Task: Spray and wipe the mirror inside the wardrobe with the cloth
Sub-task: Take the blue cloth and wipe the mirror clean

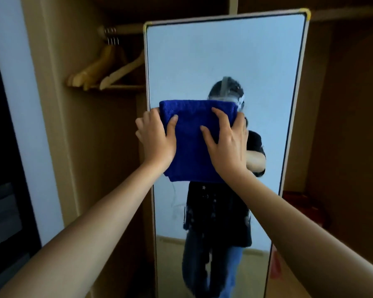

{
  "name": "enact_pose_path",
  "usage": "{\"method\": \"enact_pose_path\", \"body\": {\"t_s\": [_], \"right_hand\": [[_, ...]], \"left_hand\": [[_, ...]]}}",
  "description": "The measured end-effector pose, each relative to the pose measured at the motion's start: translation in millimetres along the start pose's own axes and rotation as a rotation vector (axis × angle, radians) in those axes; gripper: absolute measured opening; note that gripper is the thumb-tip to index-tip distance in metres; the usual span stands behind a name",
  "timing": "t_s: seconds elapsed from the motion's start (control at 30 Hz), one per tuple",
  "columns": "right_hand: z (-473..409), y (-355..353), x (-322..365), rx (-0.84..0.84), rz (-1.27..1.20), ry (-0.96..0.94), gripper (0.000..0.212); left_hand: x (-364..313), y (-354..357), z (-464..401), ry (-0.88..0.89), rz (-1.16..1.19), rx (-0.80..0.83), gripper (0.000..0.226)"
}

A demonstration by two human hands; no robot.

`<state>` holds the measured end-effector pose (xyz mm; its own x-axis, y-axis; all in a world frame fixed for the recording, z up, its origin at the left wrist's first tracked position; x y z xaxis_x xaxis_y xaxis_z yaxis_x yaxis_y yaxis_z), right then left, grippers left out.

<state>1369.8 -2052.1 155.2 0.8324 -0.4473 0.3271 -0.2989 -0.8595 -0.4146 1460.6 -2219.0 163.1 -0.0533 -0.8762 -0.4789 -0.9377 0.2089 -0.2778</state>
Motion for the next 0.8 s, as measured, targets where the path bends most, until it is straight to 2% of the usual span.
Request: {"method": "enact_pose_path", "body": {"t_s": [0.23, 0.3, 0.43, 0.53, 0.67, 0.8], "right_hand": [[-73, -22, 44, -0.164, 0.245, -0.102, 0.053], [-91, -27, 53, -0.197, 0.274, -0.103, 0.054], [-119, -32, 61, -0.237, 0.355, -0.063, 0.058], [-132, -34, 59, -0.235, 0.400, -0.028, 0.058], [-137, -33, 57, -0.214, 0.507, 0.030, 0.058], [-132, -27, 77, -0.290, 0.625, 0.049, 0.044]], "left_hand": [[-29, -30, -77, 0.091, -0.116, -0.128, 0.036], [-34, -35, -99, 0.097, -0.112, -0.125, 0.036], [-47, -38, -134, 0.218, 0.003, -0.076, 0.035], [-54, -36, -144, 0.284, 0.005, -0.091, 0.035], [-47, -29, -150, 0.261, -0.019, -0.106, 0.039], [-41, -25, -152, 0.235, 0.023, -0.102, 0.038]]}}
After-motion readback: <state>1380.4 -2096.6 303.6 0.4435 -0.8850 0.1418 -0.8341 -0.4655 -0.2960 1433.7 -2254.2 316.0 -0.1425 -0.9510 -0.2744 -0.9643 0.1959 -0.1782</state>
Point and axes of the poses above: each hand's wrist, its own z-axis away from the middle knuckle, its own y-axis out of the palm, x = y × z, the point moved 10 cm from there along -z, towards the middle knuckle, and after that the axes turned 9 degrees about x, right-handed, at the moved point
